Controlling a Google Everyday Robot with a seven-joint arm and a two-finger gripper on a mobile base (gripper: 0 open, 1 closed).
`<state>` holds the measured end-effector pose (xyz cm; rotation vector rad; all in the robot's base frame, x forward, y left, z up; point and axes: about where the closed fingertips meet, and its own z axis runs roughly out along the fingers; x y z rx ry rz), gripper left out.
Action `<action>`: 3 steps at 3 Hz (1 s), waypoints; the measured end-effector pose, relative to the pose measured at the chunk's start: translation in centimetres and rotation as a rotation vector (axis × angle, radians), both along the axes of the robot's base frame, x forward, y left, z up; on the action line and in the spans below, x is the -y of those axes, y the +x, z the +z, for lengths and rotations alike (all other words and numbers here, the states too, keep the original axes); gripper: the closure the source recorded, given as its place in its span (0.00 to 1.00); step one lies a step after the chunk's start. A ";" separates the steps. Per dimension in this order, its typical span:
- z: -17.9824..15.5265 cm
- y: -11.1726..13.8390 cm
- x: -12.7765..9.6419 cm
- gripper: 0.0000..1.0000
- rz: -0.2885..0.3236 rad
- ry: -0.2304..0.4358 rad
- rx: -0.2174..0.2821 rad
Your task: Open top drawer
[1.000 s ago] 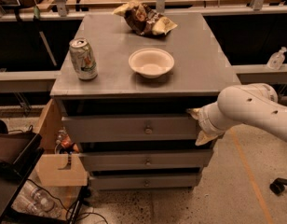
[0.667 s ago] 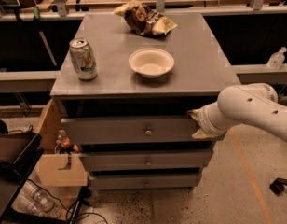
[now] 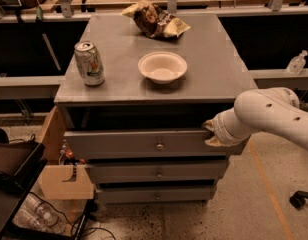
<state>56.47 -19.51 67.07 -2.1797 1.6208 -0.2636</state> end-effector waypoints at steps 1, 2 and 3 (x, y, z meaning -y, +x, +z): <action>0.0 0.0 0.0 1.00 0.000 0.000 0.000; 0.4 -1.8 -0.1 1.00 0.006 -0.010 -0.016; 0.5 -1.8 -0.1 1.00 0.005 -0.010 -0.017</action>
Offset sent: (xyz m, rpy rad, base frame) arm -0.0739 0.0015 0.0169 -0.0377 0.0619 0.0193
